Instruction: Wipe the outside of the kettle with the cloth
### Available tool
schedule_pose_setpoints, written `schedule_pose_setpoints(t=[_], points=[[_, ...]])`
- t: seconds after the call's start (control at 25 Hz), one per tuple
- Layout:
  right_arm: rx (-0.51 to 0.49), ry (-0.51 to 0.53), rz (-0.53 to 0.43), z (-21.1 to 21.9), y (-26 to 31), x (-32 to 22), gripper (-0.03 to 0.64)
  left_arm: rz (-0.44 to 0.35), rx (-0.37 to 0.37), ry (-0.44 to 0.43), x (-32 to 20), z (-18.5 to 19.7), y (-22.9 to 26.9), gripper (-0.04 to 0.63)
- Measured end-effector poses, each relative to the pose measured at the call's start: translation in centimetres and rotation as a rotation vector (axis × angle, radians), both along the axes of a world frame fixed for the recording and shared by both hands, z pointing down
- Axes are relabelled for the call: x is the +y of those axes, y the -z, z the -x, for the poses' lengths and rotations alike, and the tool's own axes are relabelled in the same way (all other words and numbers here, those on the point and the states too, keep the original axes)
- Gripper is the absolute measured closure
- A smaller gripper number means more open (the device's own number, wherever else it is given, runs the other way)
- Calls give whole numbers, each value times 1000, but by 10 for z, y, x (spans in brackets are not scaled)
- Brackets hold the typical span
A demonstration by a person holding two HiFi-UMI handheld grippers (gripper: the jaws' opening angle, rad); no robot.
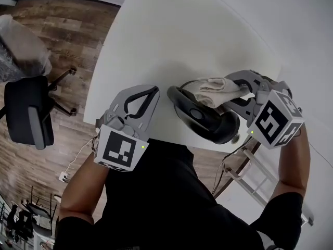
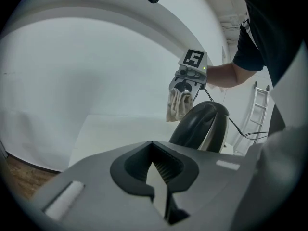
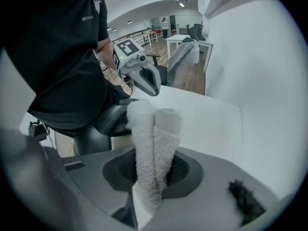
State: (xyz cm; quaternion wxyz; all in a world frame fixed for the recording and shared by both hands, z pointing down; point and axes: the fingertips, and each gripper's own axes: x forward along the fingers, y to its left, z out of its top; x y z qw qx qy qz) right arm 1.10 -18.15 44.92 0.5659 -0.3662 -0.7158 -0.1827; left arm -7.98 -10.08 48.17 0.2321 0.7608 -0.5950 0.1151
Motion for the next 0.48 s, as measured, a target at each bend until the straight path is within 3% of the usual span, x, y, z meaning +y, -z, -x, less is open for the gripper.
schedule_pose_setpoints(t=[0.16,0.48], points=[[35,44,17,6,-10,2,518,10,14,26,-4,4,2,588],[128,89,48,35,-89,0,518,48,54,43,2,26,-42,588]])
